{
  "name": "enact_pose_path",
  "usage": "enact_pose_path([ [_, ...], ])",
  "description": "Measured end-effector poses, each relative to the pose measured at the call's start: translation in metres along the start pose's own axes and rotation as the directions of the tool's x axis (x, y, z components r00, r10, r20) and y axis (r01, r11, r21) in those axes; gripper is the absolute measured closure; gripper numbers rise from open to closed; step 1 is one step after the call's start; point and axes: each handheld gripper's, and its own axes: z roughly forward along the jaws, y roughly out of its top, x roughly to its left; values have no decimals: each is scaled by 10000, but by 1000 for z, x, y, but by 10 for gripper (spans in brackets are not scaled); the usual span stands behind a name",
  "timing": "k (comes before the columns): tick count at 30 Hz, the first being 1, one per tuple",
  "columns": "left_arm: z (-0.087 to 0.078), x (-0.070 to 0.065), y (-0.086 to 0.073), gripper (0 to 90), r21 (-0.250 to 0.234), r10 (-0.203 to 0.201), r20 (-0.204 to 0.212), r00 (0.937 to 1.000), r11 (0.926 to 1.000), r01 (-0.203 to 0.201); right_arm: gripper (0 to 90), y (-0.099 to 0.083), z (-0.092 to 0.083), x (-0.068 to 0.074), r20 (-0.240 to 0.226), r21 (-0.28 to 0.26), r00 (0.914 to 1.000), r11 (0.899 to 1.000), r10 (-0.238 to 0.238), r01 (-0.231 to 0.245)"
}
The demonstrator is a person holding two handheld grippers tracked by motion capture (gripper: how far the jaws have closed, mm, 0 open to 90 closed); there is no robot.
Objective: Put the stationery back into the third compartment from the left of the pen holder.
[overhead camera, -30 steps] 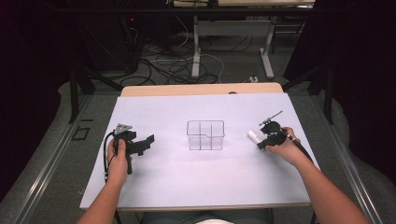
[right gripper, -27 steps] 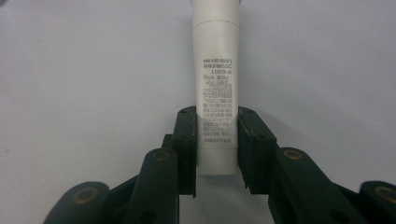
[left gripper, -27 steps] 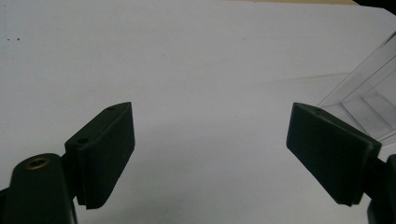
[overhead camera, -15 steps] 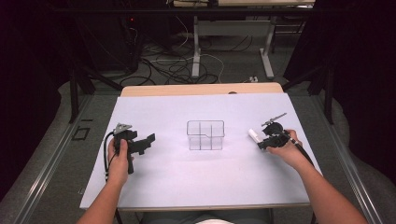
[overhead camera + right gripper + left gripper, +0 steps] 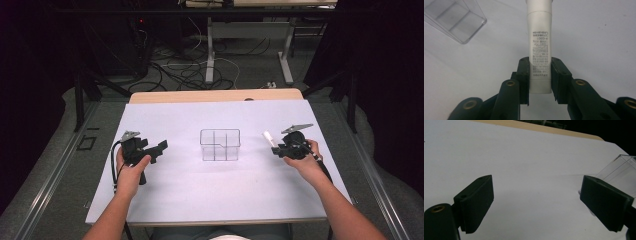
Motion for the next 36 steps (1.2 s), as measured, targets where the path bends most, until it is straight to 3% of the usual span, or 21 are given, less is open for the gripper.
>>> enact_pose_path([
  [6, -1, -2, 3, 74, -281, -528, 31, 9986, 9982, 529, 707, 5, -3, 12, 18, -680, 9999, 9976, -126, 127],
  [11, -5, -5, 8, 65, -472, -633, 303, 9975, 9968, 647, 707, 10, -5, 21, -6, -1135, 9996, 9932, -267, 264],
  [19, -9, -15, 9, 83, -570, 103, 635, 9979, 9984, -67, 707, 16, -11, 43, -102, -1960, 9988, 9796, -478, 449],
  [22, -9, -21, 9, 92, -607, 65, 854, 9963, 9982, -13, 708, 18, -14, 50, -124, -2183, 9979, 9741, -631, 589],
  [31, -11, -38, 9, 175, -628, 179, 1372, 9904, 9980, -93, 707, 15, -18, 71, -502, -2831, 9972, 9583, -556, 392],
  [36, -14, -49, 10, 237, -745, 273, 1743, 9843, 9971, -144, 707, 15, -20, 85, -628, -3069, 9934, 9490, -958, 721],
])
